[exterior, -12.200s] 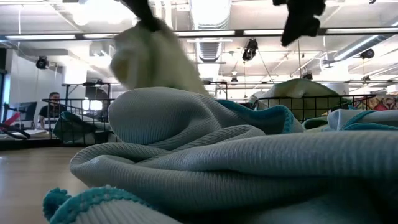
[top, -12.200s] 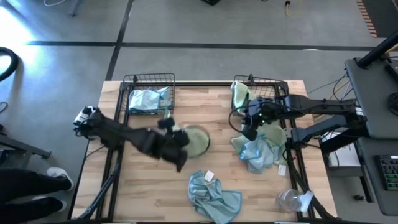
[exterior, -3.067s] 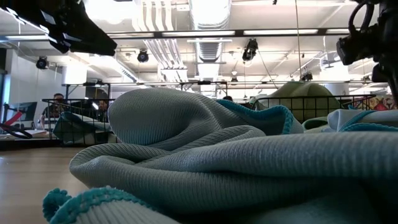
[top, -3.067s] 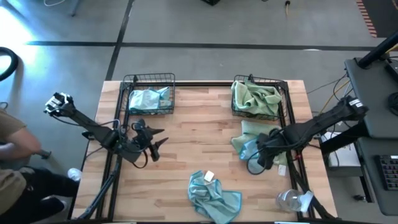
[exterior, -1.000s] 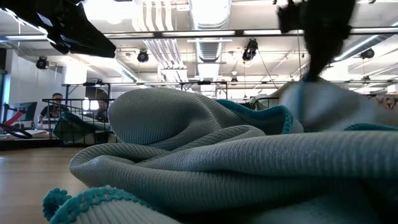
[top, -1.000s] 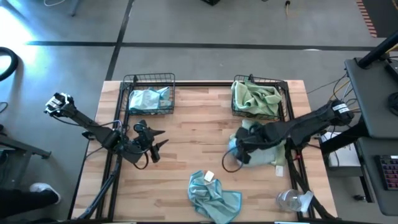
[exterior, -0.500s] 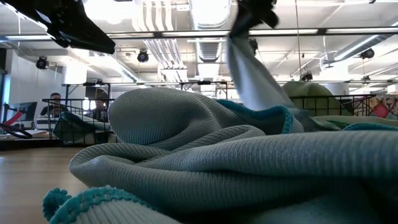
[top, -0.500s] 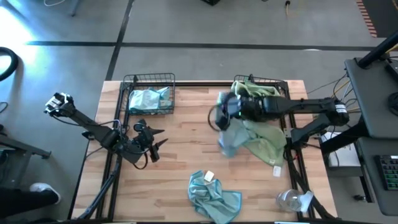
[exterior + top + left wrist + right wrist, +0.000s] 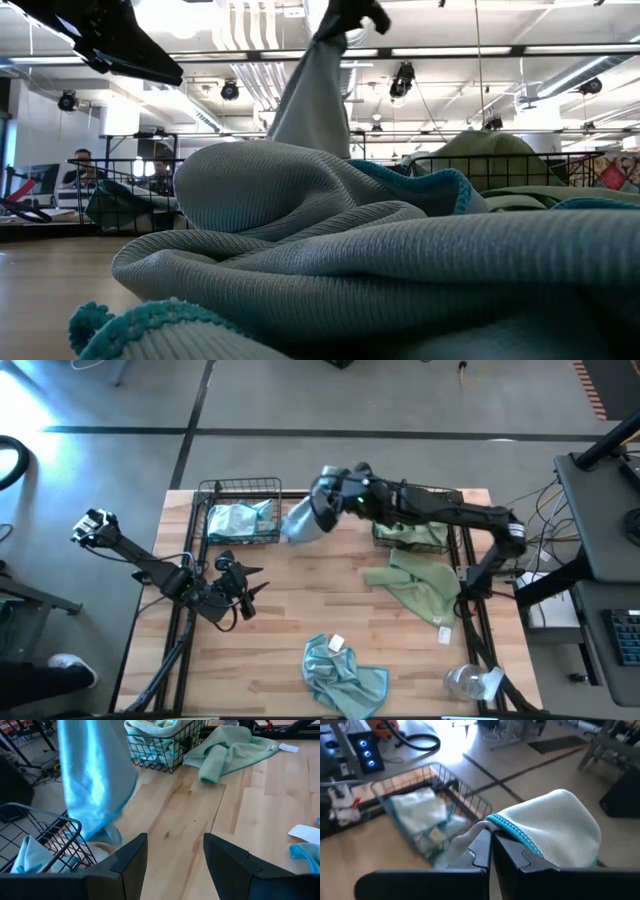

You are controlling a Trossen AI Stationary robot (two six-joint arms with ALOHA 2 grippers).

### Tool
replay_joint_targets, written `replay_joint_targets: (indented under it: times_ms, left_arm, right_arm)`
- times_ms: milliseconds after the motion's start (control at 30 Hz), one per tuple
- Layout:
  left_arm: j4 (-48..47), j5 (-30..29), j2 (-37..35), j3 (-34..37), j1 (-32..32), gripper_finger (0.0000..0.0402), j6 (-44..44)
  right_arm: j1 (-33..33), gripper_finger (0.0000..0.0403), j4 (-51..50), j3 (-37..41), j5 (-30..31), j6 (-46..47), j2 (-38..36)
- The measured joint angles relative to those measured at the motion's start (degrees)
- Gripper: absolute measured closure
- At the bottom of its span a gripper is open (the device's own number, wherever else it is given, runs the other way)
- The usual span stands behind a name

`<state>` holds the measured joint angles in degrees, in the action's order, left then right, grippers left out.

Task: Sort microfiber towel by color & place in baskets
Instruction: Put the blue microfiber towel into the left wire basket

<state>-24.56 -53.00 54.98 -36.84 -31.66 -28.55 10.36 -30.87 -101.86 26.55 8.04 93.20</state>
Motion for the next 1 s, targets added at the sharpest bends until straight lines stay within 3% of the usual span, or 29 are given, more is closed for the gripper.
replay_joint_targets:
  times_ms: [433,867,1000]
  left_arm:
    - [0.0,-0.4,0.0,0.1,0.0,0.0224,-2.4]
    - [-1.0,-2.6,0.2,0.2,0.1,0.0224,-2.2]
    - [-1.7,-2.6,0.2,0.2,0.1,0.0224,-2.2]
  right_arm:
    - [2.0,0.0394,0.3,-32.4,-9.2,-6.3,21.1]
    - [3.5,0.0394,21.5,-30.9,-12.5,-5.1,21.9]
    - [4.0,0.0394,28.1,-30.9,-20.2,-4.3,21.6]
